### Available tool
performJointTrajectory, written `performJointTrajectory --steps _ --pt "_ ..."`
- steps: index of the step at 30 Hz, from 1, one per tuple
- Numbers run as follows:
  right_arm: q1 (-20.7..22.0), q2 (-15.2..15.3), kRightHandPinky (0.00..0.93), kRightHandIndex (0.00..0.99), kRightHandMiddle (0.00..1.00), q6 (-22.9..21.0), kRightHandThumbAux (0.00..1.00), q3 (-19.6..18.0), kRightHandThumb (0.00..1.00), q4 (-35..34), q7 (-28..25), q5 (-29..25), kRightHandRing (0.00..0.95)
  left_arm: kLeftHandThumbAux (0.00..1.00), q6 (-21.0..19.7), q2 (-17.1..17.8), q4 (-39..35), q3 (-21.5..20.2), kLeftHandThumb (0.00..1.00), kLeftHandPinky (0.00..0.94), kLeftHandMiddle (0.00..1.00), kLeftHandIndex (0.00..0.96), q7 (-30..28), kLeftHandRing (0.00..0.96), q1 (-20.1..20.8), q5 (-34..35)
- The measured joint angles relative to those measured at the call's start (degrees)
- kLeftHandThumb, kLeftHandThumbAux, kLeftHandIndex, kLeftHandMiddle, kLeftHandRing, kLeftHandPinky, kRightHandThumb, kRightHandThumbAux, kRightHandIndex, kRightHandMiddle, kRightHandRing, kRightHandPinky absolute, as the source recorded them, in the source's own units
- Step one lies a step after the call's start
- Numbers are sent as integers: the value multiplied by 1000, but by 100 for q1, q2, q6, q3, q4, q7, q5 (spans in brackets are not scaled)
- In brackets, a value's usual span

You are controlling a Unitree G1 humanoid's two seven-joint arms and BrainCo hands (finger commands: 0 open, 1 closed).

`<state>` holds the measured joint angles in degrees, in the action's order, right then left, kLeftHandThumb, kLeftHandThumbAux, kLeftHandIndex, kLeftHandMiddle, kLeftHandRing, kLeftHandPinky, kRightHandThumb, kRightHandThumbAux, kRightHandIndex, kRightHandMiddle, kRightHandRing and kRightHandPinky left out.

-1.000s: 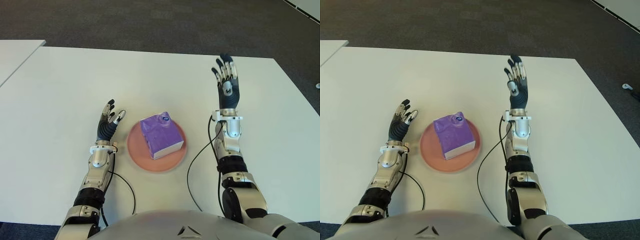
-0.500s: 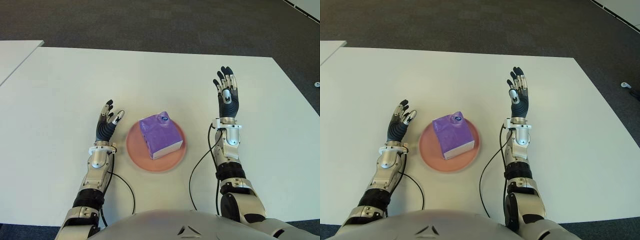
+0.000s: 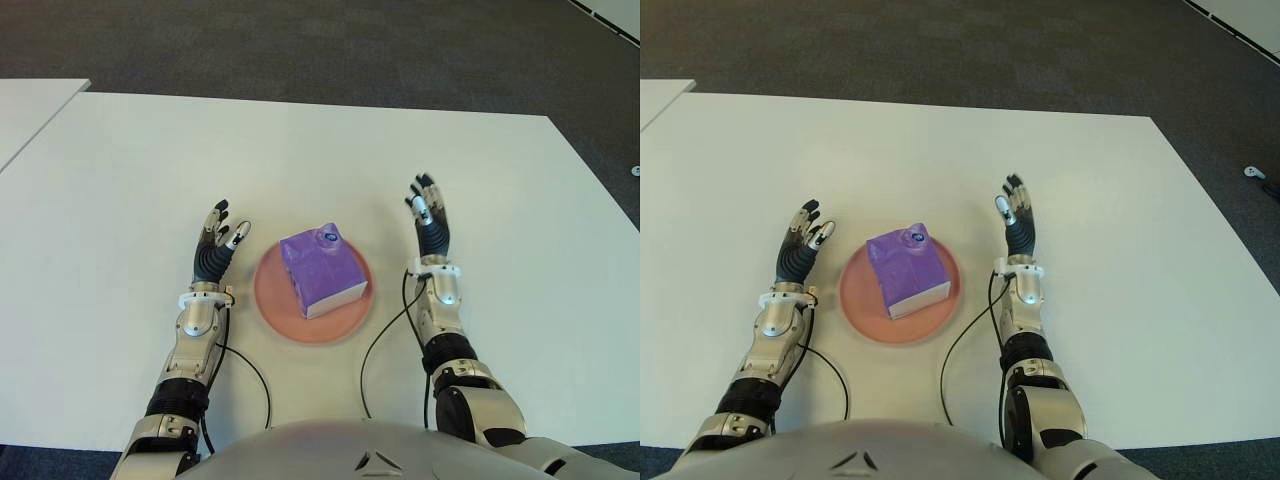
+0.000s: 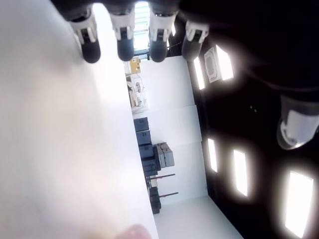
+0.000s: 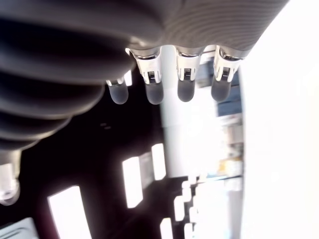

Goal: Put the tissue paper into the plate.

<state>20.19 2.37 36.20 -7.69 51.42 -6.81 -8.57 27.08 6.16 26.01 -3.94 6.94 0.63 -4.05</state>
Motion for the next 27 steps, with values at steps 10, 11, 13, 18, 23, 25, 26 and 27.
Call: performJointTrajectory --steps 10,11,13,18,23,25,26,27 --pt "240 108 0 0 0 -7 492 137 0 554 107 422 0 414 -29 1 102 11 0 0 0 0 0 0 -77 -7" --pt "241 112 0 0 0 -7 495 146 0 562 124 440 0 415 -28 1 102 10 0 0 0 0 -1 0 -82 -5" --pt "241 120 0 0 0 -7 498 171 0 569 152 498 0 416 -25 1 102 10 0 0 0 0 -13 0 -86 0" --pt "226 138 0 0 0 -5 521 233 0 534 147 602 0 418 -9 10 92 9 0 0 0 0 -81 0 -96 17" --pt "21 125 0 0 0 -4 555 307 0 190 102 626 0 420 -5 9 46 8 0 0 0 0 -89 0 -96 21" --pt "-56 115 0 0 0 -5 561 336 0 74 87 631 0 420 -6 9 35 4 0 0 0 0 -94 0 -98 23" --pt "-100 111 0 0 0 -5 563 350 0 13 86 632 0 420 -7 9 31 4 0 0 0 0 -96 0 -98 24" --pt "-138 108 0 0 0 -5 565 369 0 -41 85 633 0 420 -8 9 26 4 0 0 0 0 -97 0 -100 25"
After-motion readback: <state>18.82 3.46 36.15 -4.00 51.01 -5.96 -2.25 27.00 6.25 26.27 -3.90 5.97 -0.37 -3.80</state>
